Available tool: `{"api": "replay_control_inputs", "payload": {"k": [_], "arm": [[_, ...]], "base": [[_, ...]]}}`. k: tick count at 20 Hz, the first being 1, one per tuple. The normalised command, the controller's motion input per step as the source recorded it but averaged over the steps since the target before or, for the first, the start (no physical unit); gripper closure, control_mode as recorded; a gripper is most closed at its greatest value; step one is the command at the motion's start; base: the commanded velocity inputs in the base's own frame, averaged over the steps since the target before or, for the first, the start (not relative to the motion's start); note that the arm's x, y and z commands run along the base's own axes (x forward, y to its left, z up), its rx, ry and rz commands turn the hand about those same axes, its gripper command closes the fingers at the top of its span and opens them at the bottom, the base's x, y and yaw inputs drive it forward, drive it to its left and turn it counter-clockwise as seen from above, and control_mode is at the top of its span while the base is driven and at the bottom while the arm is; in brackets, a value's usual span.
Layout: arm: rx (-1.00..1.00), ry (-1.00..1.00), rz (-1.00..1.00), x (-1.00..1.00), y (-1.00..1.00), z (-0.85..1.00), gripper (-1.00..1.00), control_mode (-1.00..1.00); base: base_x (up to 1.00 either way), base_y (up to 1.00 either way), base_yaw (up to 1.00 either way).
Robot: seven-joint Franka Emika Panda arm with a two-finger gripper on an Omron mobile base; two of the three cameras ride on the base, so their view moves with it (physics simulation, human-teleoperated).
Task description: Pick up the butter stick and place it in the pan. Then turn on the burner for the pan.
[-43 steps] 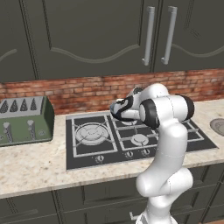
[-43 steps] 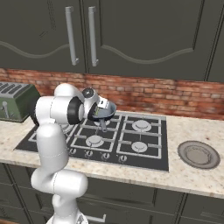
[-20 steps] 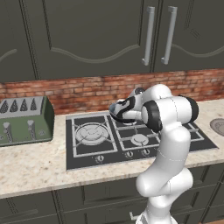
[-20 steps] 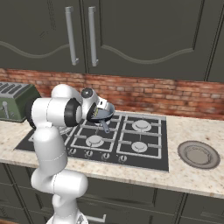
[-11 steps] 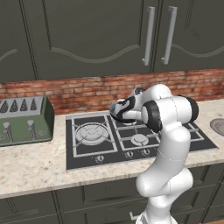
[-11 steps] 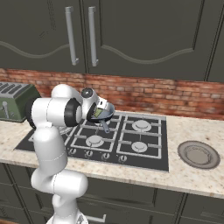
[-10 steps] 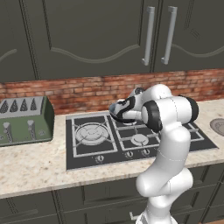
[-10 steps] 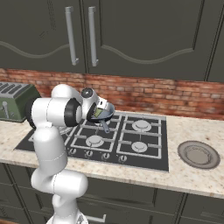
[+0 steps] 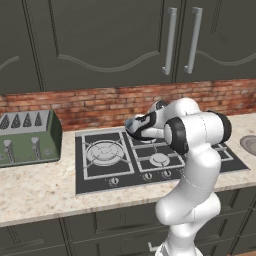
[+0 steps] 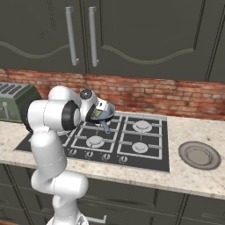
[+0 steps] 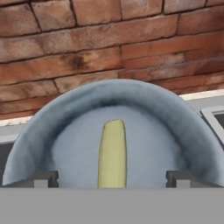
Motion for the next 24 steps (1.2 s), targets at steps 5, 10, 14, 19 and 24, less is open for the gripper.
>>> {"api": "replay_control_inputs", "payload": {"k": [5, 10, 14, 19, 24], "arm": [[0.0, -0.01, 0.0, -0.53, 0.0, 0.14, -1.0, -1.0], [0.0, -0.03, 0.0, -0.56, 0.0, 0.31, -1.0, -1.0], [0.0, 0.0, 0.0, -0.38, 0.0, 0.41, -1.0, -1.0], [0.0, 0.0, 0.0, -0.49, 0.0, 0.44, -1.0, -1.0], [0.0, 0.0, 0.0, -0.61, 0.0, 0.32, -1.0, -1.0]], "base": [[0.0, 0.0, 0.0], [0.0, 0.0, 0.0], [0.0, 0.0, 0.0], [0.0, 0.0, 0.0], [0.0, 0.0, 0.0]]}}
